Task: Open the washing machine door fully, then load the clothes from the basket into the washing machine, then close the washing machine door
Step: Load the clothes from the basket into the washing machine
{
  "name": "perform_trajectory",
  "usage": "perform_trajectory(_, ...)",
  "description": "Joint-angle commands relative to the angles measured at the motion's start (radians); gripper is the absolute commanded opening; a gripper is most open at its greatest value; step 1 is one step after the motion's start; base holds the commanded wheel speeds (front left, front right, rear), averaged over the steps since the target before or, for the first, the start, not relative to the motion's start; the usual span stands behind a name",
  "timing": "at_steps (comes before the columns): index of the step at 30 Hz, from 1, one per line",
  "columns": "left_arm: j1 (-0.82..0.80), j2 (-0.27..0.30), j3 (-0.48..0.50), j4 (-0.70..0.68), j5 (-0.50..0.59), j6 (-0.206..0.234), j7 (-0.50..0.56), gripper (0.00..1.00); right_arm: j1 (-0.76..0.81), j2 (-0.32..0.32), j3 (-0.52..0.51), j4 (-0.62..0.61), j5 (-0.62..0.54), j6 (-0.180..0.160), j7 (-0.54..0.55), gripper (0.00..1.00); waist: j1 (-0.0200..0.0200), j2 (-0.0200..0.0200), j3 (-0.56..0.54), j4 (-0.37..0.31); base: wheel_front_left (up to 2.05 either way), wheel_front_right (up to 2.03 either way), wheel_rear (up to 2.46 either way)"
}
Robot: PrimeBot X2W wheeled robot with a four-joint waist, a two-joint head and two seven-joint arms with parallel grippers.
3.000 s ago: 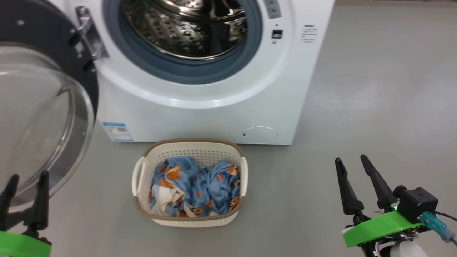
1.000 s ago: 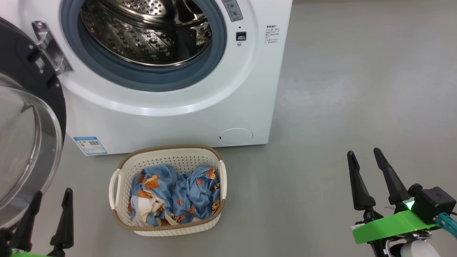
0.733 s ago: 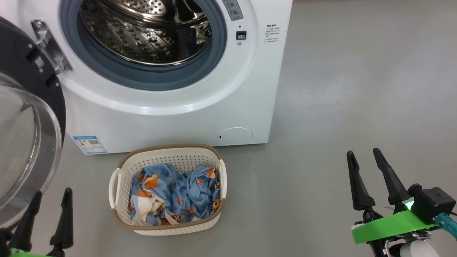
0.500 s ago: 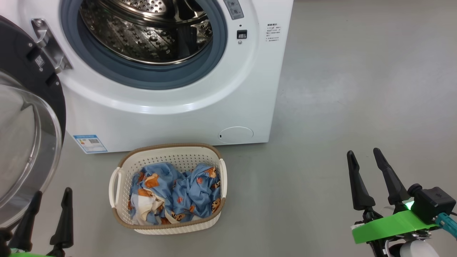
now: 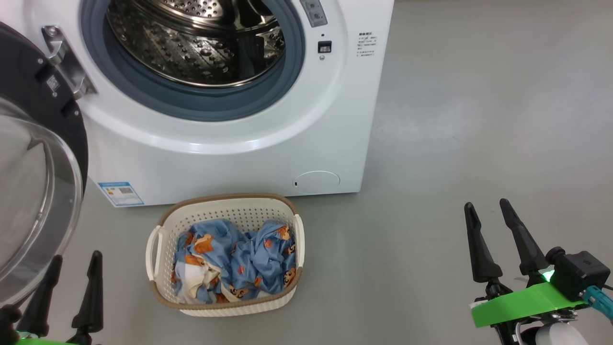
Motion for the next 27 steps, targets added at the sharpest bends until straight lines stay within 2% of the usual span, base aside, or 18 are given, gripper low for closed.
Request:
perform_trajectory(1, -0.032, 0.035, 0.034, -0.03, -0.003, -0.005, -0.011, 1.0, -0.006, -0.005, 0.02, -0.024, -0.014, 0.006, -0.012, 1.0, 0.0, -0.0001, 0.0, 0.0, 0.75, -0.75, 0.0)
perform_trajectory(18, -0.034, 0.044, 0.022, -0.036, -0.018, -0.005, -0.011, 1.0, -0.004, -0.005, 0.022, -0.022, -0.014, 0.006, -0.012, 1.0, 0.0, -0.0001, 0.004, 0.003, 1.58, -1.58, 0.0)
perform_trajectory(27, -0.03, 0.051, 0.024, -0.047, -0.025, -0.005, -0.011, 1.0, -0.004, 0.006, 0.018, -0.027, -0.021, 0.006, -0.012, 1.0, 0.0, -0.0001, 0.013, 0.008, 0.33, -0.33, 0.0)
